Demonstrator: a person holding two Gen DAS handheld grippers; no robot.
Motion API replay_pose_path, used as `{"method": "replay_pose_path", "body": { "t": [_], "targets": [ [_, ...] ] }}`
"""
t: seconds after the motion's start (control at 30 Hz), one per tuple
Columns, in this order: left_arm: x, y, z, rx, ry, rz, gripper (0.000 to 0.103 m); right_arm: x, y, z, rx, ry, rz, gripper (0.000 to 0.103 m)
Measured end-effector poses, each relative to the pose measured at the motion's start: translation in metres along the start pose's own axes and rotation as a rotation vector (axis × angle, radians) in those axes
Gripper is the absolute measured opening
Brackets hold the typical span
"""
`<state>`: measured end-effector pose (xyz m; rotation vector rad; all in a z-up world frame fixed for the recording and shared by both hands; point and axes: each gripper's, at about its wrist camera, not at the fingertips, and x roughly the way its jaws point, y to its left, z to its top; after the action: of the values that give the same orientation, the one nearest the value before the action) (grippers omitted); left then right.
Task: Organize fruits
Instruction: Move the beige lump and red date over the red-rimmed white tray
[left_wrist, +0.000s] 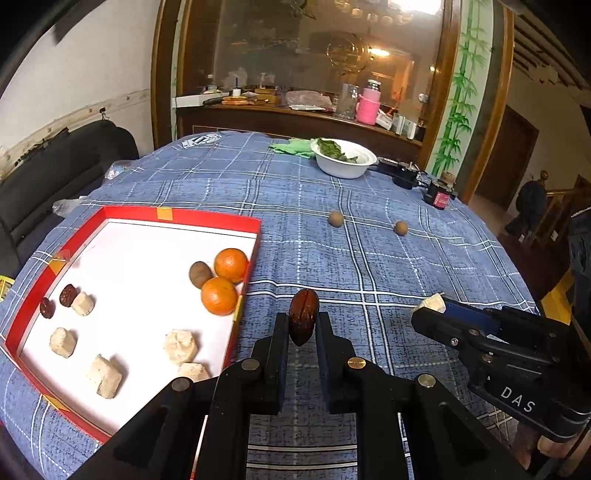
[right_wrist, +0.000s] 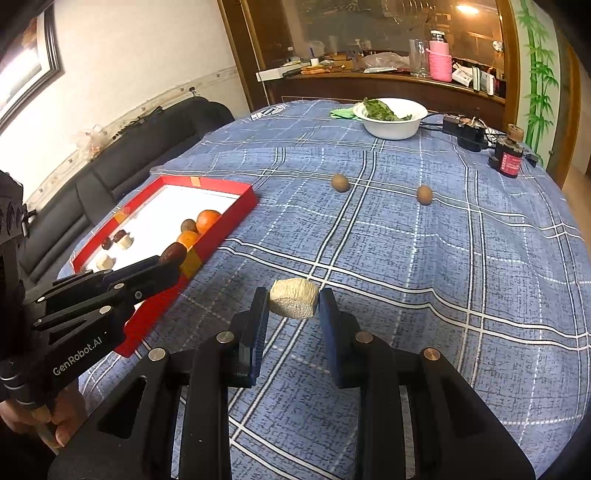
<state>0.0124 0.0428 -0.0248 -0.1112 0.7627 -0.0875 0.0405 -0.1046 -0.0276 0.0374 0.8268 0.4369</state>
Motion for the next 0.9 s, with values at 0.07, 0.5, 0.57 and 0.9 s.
{"method": "replay_pose_path", "body": {
  "t": [0.07, 0.5, 0.57, 0.9],
  "targets": [
    [-0.002, 0.005, 0.0, -0.011, -0.003, 0.005, 0.014, 0.001, 0.003, 0.001, -0.005, -0.001, 0.005, 0.026],
    [-0.01, 0.04, 0.003, -0.094, -0.02, 0.07, 0.014, 0.008, 0.028, 0.009, -0.04, -0.007, 0.06, 0.027],
    [-0.01, 0.048, 0.003, -0.112, -0.018, 0.084, 0.014, 0.01, 0.034, 0.01, -0.049, -0.006, 0.072, 0.027],
    [-0.01, 0.087, 0.007, -0.186, -0.02, 0.155, 0.014, 0.024, 0.073, 0.024, -0.111, -0.006, 0.135, 0.027]
  ]
}}
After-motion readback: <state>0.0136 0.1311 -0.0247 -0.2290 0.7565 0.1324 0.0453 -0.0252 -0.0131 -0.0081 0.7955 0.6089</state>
